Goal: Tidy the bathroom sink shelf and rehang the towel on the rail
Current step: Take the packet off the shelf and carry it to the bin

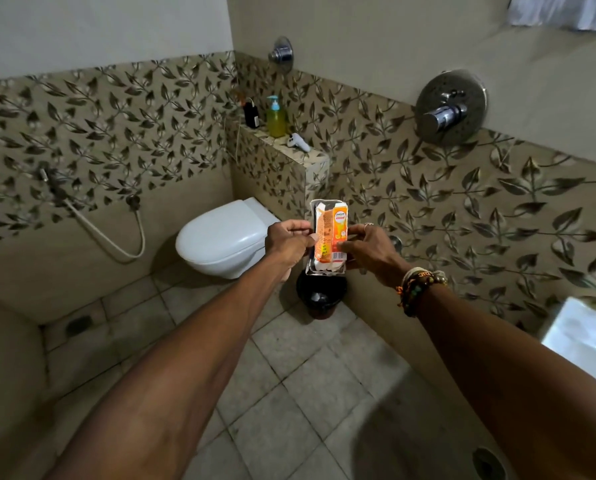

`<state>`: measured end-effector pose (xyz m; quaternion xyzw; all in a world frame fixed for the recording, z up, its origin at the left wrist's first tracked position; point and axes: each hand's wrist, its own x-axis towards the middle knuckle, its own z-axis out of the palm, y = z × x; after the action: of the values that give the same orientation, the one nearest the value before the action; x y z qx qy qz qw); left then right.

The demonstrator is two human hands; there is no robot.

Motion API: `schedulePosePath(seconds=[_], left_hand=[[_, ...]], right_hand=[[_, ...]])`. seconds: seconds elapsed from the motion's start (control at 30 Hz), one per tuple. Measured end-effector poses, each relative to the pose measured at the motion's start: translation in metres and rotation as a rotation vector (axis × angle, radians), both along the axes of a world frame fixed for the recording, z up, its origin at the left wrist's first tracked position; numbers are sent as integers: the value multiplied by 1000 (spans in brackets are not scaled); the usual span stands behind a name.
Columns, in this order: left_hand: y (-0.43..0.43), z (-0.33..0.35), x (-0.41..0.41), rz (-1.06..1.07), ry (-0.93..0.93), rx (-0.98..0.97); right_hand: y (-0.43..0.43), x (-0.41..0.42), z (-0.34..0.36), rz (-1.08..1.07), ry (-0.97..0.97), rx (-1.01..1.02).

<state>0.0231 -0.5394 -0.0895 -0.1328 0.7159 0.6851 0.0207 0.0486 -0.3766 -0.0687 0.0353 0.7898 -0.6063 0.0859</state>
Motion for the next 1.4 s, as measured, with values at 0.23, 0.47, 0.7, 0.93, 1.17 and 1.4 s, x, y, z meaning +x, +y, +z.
schedulePosePath(seconds=[0.23, 0.47, 0.7, 0.93, 1.17, 1.4], left_hand=[[-26, -4, -37, -44, -2, 21], [-28, -19, -66, -42, -32, 18], [-23, -21, -106, 1, -52, -8], [5, -7, -160, 22, -12, -17], [21, -26, -192, 22, -54, -41], [9, -51, -227, 25, -105, -42]], right_hand=[[-24, -28, -3, -22, 3, -22], [-27, -60, -15, -20, -18, -1], [-21, -108, -20, 48, -50, -14], [4, -164, -12, -4, -20, 12], [23, -199, -31, 5, -55, 13], [11, -235, -57, 6, -128, -3]])
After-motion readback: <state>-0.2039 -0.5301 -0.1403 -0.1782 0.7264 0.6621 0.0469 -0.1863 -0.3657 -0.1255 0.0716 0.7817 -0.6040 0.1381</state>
